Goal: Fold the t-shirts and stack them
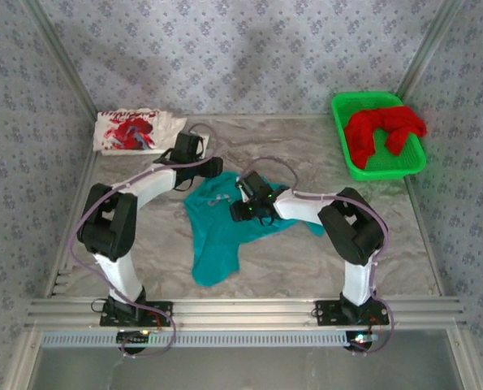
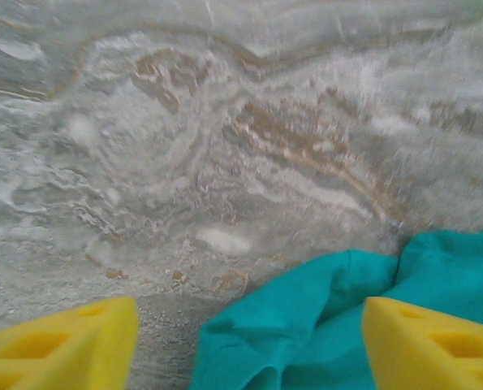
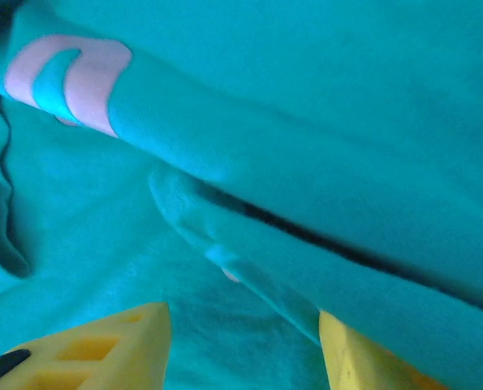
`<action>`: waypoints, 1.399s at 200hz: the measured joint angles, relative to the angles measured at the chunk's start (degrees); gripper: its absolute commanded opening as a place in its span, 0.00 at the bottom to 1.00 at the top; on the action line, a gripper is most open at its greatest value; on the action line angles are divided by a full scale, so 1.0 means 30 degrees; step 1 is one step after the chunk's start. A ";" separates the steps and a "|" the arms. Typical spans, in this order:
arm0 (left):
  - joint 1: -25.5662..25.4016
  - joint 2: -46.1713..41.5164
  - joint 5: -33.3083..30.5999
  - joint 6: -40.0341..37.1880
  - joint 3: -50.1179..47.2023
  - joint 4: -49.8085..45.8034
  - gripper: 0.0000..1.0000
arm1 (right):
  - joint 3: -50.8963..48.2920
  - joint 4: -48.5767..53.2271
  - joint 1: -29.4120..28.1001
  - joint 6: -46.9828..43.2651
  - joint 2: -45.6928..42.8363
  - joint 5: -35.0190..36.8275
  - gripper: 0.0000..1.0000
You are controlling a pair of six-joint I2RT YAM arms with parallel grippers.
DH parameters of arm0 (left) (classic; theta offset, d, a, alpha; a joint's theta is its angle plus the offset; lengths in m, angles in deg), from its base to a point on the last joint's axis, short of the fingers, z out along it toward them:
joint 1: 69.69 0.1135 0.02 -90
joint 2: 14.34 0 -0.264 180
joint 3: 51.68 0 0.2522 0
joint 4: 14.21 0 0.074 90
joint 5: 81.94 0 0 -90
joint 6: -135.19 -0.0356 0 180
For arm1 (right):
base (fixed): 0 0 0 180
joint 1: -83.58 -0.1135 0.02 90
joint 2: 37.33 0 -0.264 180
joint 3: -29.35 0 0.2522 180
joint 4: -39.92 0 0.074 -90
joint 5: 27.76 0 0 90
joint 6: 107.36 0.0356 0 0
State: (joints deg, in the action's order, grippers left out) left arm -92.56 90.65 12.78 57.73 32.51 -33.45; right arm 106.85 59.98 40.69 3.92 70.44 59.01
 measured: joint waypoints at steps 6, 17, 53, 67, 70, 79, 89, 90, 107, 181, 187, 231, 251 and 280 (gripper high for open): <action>0.0000 0.0240 0.0058 -0.0066 -0.0022 0.0000 0.63 | 0.0022 -0.0182 0.0000 0.0124 0.0029 0.0131 0.33; 0.0000 0.0597 0.0066 -0.0058 -0.0095 0.0029 0.57 | 0.0015 -0.0335 0.0000 0.0291 0.0029 0.0415 0.26; 0.0000 0.1013 -0.0291 -0.0248 -0.0248 0.0022 0.23 | 0.0022 -0.0525 0.0313 0.0583 0.0029 0.1304 0.06; 0.0051 0.1013 -0.0539 -0.0175 -0.0248 -0.0022 0.08 | 0.0022 -0.0459 0.0561 0.0546 -0.0036 0.1428 0.00; 0.0058 0.1013 -0.0612 -0.0175 -0.0248 -0.0029 0.06 | 0.0022 -0.0437 0.0627 0.0612 -0.0087 0.1450 0.00; 0.0087 0.1013 -0.0685 -0.0306 -0.0248 -0.0051 0.01 | 0.0022 -0.0306 0.0765 0.0517 -0.0270 0.1523 0.00; 0.0095 0.1013 -0.0889 -0.0182 -0.0248 -0.0124 0.00 | 0.0015 -0.0153 0.0933 0.0525 -0.0627 0.1581 0.00; 0.0095 0.1005 -0.0889 -0.0262 -0.0248 -0.0124 0.00 | 0.0015 -0.0124 0.0962 0.0525 -0.0692 0.1596 0.00; 0.0131 0.0867 -0.1027 -0.0240 -0.0372 -0.0168 0.00 | 0.0015 0.0175 0.1304 0.0525 -0.1610 0.1581 0.00; 0.1268 -0.3133 -0.1508 -0.0160 -0.2900 -0.0124 0.00 | -0.0721 0.0525 0.2965 0.0160 -0.5377 0.1173 0.40; 0.1333 -0.3249 -0.1523 -0.0153 -0.2922 -0.0124 0.00 | -0.0721 0.0452 0.2907 0.0044 -0.5275 0.0860 0.43; 0.1413 -0.3322 -0.1596 -0.0160 -0.2892 -0.0007 0.00 | 0.0386 0.0182 0.0801 -0.0714 -0.2069 -0.0321 0.51; 0.1421 -0.3322 -0.1596 -0.0168 -0.2710 -0.0080 0.00 | 0.0721 0.0109 -0.0219 -0.0911 -0.0816 -0.0605 0.56; 0.1501 -0.3322 -0.1588 -0.0160 -0.2331 -0.0095 0.00 | 0.1923 -0.0146 -0.0845 -0.1056 0.0845 -0.0350 0.56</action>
State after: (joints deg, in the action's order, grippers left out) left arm -88.06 80.68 8.01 57.24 25.52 -33.73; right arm 112.62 59.54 38.15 0.75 72.97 57.97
